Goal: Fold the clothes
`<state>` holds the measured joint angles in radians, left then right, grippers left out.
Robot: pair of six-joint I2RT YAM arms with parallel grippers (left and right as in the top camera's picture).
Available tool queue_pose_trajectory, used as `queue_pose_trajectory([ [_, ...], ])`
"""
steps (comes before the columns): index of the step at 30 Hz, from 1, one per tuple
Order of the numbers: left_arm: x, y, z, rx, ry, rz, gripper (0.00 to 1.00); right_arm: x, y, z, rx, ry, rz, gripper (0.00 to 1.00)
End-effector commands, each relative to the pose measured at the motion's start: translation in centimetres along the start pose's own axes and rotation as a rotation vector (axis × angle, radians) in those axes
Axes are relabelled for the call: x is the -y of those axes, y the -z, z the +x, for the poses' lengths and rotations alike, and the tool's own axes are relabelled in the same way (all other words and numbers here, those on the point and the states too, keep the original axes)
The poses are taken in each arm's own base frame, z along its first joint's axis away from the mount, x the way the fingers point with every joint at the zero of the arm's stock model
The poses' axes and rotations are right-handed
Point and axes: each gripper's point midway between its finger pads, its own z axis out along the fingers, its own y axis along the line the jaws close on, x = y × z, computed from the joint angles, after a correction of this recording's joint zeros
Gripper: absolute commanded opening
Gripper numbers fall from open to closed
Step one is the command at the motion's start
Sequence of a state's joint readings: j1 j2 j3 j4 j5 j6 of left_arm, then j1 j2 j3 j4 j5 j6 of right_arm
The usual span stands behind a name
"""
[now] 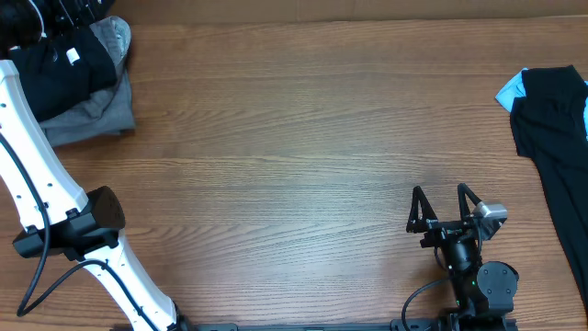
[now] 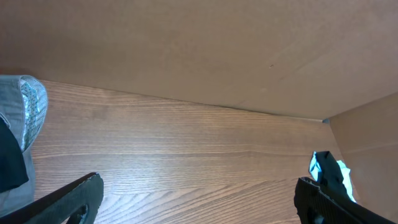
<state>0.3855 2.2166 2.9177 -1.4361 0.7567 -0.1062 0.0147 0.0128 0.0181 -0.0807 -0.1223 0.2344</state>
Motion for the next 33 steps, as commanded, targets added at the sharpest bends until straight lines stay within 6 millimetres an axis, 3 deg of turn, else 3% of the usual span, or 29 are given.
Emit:
queue_pose_trajectory([
  [1,0.3,-0.1,0.0,-0.001,0.012,0.018,1.00,0.1,0.0,0.1,0.006,0.007,0.005,1.00],
  [4,0.1,-0.1,0.1,-0.003,0.001,0.008,1.00,0.1,0.0,0.1,0.006,0.007,0.005,1.00],
  [6,-1.2,0.0,0.0,0.000,-0.018,-0.067,1.00,0.1,0.0,0.1,0.006,0.007,0.005,1.00],
  [11,-1.4,-0.6,3.5,-0.129,0.103,-0.092,1.00,0.1,0.0,0.1,0.007,0.007,0.005,1.00],
  [17,-0.8,-4.4,8.9,-0.335,-0.109,-0.287,1.00,0.1,0.0,0.1,0.007,0.007,0.005,1.00],
  [23,1.5,-8.4,11.9,-0.223,-0.334,-0.354,1.00,0.1,0.0,0.1,0.007,0.007,0.005,1.00],
  [27,1.7,-7.7,15.6,-0.162,-0.380,-0.326,1.00,0.1,0.0,0.1,0.006,0.007,0.005,1.00],
  [28,1.1,-6.9,17.6,-0.141,-0.388,-0.325,1.00,0.1,0.0,0.1,0.006,0.007,0.005,1.00],
  [33,-0.3,-4.7,23.3,-0.096,-0.465,-0.318,1.00,0.1,0.0,0.1,0.006,0.007,0.005,1.00],
])
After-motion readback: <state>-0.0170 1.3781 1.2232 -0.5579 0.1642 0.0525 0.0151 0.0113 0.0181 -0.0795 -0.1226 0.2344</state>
